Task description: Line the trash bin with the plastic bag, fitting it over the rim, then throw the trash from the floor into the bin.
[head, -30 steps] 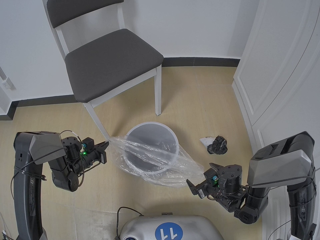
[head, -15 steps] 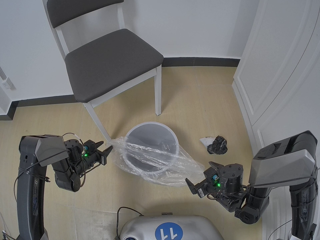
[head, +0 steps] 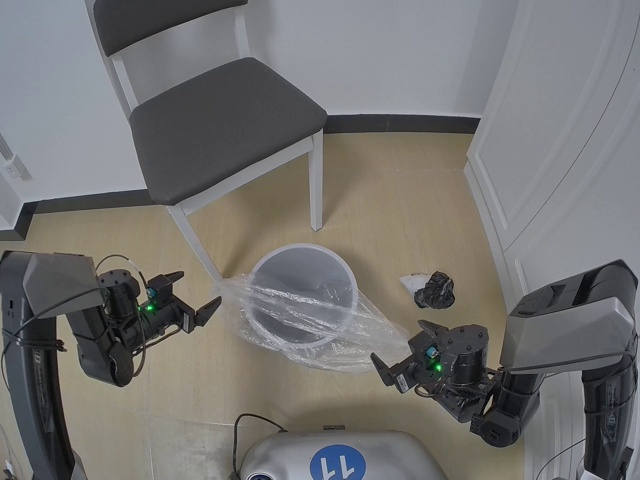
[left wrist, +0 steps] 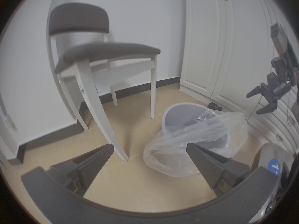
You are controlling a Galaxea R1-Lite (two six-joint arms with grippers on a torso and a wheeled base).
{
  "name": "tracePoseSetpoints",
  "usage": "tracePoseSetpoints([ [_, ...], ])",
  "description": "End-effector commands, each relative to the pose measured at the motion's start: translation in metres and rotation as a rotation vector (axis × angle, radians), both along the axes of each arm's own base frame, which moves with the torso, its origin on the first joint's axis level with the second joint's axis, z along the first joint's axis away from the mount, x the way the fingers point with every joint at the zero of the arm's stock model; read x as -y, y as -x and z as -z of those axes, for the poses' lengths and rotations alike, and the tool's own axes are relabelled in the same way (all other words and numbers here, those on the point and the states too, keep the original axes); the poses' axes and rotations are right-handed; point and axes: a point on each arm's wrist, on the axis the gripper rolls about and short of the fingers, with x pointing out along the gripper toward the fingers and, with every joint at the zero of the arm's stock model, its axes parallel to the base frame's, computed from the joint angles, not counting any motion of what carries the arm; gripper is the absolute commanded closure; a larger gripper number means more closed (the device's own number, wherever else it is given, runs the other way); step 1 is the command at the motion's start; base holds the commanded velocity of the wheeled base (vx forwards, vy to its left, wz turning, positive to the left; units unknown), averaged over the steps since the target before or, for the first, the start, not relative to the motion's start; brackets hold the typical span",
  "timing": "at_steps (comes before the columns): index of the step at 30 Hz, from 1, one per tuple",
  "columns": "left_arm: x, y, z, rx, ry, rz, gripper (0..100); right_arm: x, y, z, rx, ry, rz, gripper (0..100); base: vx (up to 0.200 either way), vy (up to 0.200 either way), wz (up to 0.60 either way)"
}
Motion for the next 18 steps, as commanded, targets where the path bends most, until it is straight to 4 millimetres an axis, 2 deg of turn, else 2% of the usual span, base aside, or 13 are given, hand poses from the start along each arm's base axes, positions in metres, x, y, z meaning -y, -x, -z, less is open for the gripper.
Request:
tracePoseSetpoints([
  [1, -0.007, 0.028, -0.046, 0.097, -0.062, 0.015, 0, -0.001, -0.001, -0.001, 0.016, -0.011, 0.000, 0, 0.000, 0.000, 0.00],
  [5, -0.005, 0.051, -0.070, 0.138, -0.062, 0.079, 0, -0.003, -0.002, 0.000, 0.018, -0.013, 0.000, 0, 0.000, 0.000, 0.00],
  [10, -0.001, 0.058, -0.080, 0.162, -0.063, 0.086, 0, -0.016, -0.008, 0.005, 0.029, -0.047, -0.017, 0, 0.000, 0.000, 0.00],
  [13, 0.005, 0.065, -0.078, 0.152, -0.078, 0.105, 0, -0.049, -0.017, 0.019, 0.030, -0.176, -0.022, 0, 0.000, 0.000, 0.00],
  [18, 0.006, 0.075, -0.081, 0.163, -0.114, 0.119, 0, -0.068, -0.025, 0.017, 0.066, -0.276, 0.021, 0, 0.000, 0.000, 0.00],
])
